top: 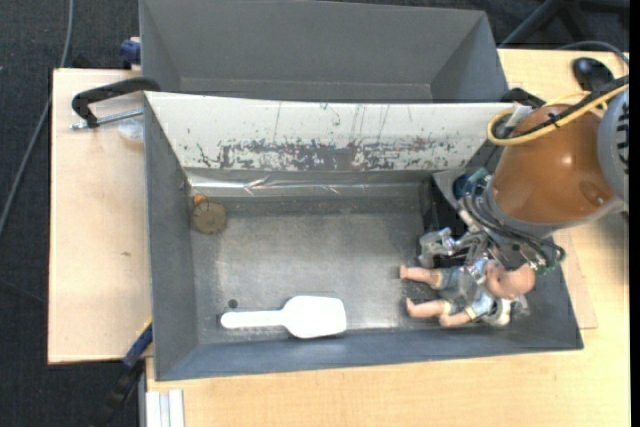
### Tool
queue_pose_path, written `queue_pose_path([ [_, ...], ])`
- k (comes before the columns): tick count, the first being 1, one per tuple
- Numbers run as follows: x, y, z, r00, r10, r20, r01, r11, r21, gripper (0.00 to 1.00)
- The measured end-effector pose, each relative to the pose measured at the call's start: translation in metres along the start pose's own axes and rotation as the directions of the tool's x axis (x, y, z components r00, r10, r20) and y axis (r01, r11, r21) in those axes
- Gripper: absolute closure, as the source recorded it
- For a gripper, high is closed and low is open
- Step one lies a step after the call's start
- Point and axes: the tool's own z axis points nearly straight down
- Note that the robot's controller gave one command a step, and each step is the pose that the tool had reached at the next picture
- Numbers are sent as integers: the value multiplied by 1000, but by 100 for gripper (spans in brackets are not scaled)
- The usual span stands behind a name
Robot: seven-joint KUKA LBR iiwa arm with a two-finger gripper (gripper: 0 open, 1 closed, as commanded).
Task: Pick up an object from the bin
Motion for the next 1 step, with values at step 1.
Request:
queue_pose_path([
  [1, 0, 0, 0, 1000, 0, 0, 0, 1000, 0, 100],
])
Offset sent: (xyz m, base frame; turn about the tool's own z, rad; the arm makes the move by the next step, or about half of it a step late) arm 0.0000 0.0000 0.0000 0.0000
